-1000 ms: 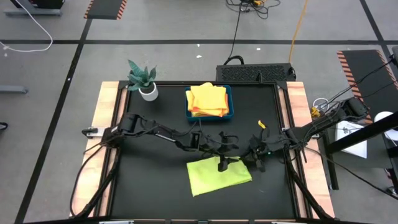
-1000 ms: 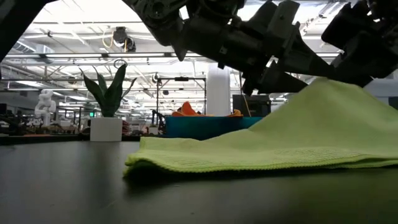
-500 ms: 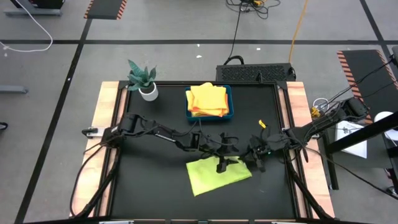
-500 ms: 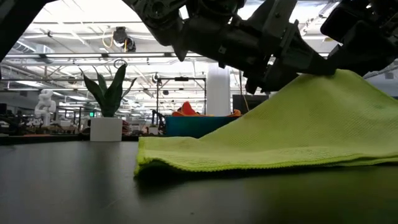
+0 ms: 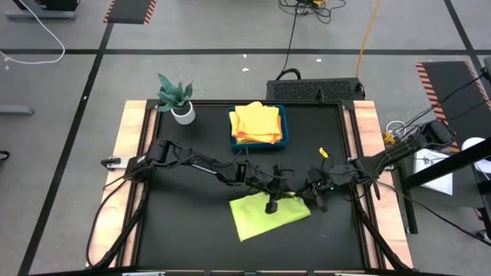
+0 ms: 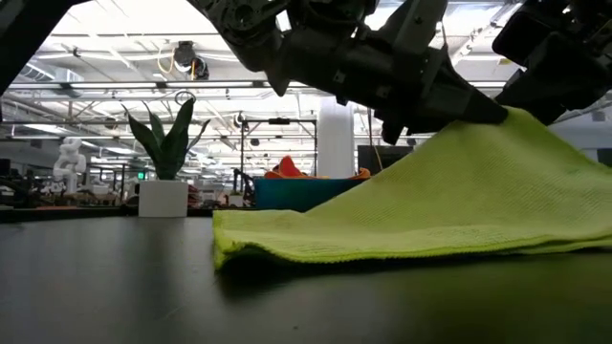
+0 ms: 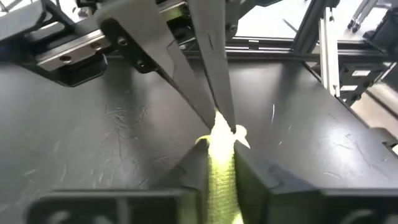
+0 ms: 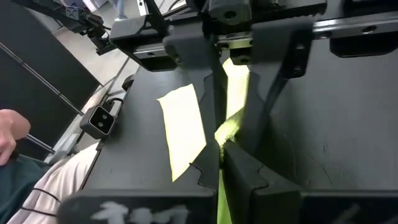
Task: Fold microfiber towels
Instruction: Fold the green microfiber cloth
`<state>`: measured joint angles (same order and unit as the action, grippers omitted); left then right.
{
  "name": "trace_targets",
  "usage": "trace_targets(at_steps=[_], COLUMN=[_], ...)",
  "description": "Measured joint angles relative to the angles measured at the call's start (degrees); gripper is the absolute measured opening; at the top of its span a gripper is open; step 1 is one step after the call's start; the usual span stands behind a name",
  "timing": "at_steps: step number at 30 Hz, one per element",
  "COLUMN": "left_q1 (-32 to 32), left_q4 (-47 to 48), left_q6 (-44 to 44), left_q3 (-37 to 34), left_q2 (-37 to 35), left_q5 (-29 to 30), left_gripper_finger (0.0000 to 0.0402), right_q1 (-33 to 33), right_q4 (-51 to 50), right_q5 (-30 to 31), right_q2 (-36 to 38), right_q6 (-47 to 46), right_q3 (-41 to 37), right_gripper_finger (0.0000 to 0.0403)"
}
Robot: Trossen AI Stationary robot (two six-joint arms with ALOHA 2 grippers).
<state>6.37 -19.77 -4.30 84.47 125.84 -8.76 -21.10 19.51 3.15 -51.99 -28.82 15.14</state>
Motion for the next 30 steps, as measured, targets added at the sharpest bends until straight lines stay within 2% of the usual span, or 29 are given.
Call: trace_targets(at_steps=[2,4,10,15,18,23,30], left_q1=[0.0,0.0,0.4,0.4,0.5,1.3,2.5], left_q4=[0.0,0.3,1.3,1.6,1.6,2.8,6.7], left_q6=[1.4,2.3,4.5,5.1,5.6,7.6,9.1], left_q3=[0.0,0.0,0.0,0.0,0.0,-0.1,-0.1], left_q2=[0.0,0.0,-0.4,-0.4,-0.4,-1.4,-4.5], left_q5=[0.0,-0.2,-0.3,-0.3,-0.3,0.0,3.1], left_gripper_finger=[0.0030,0.0010,0.0005,0.0005,0.0005,0.0004,0.0004], right_q1=[0.0,0.0,-1.7,-4.3,-6.0,-7.9,-10.4], right_q4=[-0.2,-1.3,-7.0,-7.8,-7.8,-9.0,-7.5], right_q5=[-0.4,-1.6,-1.9,0.0,1.5,2.8,3.2], right_q2=[0.0,0.0,0.0,-1.4,-3.6,-7.9,-11.1], right_q6=[0.0,-0.5,-0.9,-2.9,-4.3,-7.6,-12.1], right_q3=[0.0,0.0,0.0,0.0,0.0,0.0,0.0], right_gripper_finger=[0.0011,0.0028,0.0114,0.0199,0.0232,0.0246,0.0216])
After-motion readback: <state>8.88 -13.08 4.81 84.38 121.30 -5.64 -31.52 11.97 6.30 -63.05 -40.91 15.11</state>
